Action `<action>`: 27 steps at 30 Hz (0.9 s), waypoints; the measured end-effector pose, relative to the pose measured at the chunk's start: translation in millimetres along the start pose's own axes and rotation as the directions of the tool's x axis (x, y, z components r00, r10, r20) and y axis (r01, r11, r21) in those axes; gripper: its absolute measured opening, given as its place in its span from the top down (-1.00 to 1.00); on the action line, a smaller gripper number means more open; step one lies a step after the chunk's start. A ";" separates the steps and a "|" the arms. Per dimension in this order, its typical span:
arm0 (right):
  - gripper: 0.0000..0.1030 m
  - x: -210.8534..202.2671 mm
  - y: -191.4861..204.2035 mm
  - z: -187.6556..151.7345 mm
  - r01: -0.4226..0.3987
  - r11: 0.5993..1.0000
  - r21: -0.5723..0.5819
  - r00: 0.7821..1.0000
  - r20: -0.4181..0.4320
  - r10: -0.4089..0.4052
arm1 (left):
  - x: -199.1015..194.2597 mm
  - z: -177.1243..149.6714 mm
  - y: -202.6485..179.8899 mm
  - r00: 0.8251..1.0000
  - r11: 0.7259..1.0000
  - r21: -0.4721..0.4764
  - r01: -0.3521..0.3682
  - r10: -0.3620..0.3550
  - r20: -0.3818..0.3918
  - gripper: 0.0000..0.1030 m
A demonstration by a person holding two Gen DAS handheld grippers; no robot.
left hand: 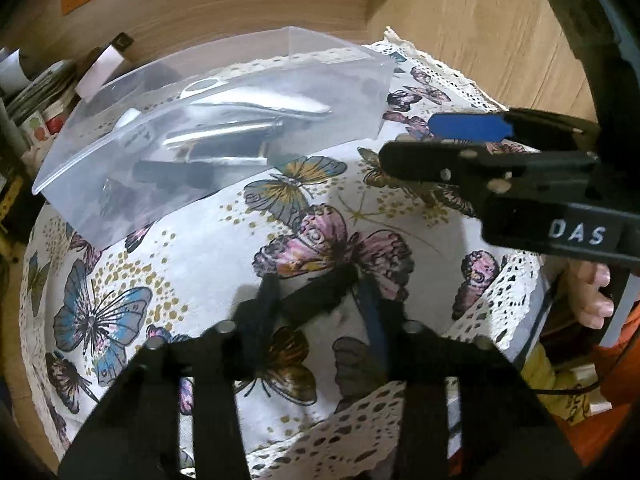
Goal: Organize rigid objects
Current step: 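Grasp the small black piece with the left tool while the right tool grasps the keys, then release the black piece into the clear box with the left tool while the right tool drops the keys in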
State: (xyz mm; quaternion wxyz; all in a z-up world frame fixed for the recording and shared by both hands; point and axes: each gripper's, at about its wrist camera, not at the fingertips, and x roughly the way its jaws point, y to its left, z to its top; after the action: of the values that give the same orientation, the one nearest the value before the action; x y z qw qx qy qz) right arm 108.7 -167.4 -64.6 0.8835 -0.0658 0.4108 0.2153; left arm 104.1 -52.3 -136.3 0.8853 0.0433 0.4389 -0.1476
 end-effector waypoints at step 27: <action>-0.13 -34.3 18.5 69.3 -0.027 0.999 -0.041 0.971 0.236 0.036 | -39.1 13.9 60.8 0.996 0.985 -0.175 0.004 0.011 0.087 0.25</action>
State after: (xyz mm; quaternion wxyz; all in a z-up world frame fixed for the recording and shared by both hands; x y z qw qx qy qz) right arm 129.5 -141.6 7.7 0.9212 -0.0498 0.2995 0.2434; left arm 110.6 11.5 -100.1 0.9044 -0.0405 0.4106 -0.1087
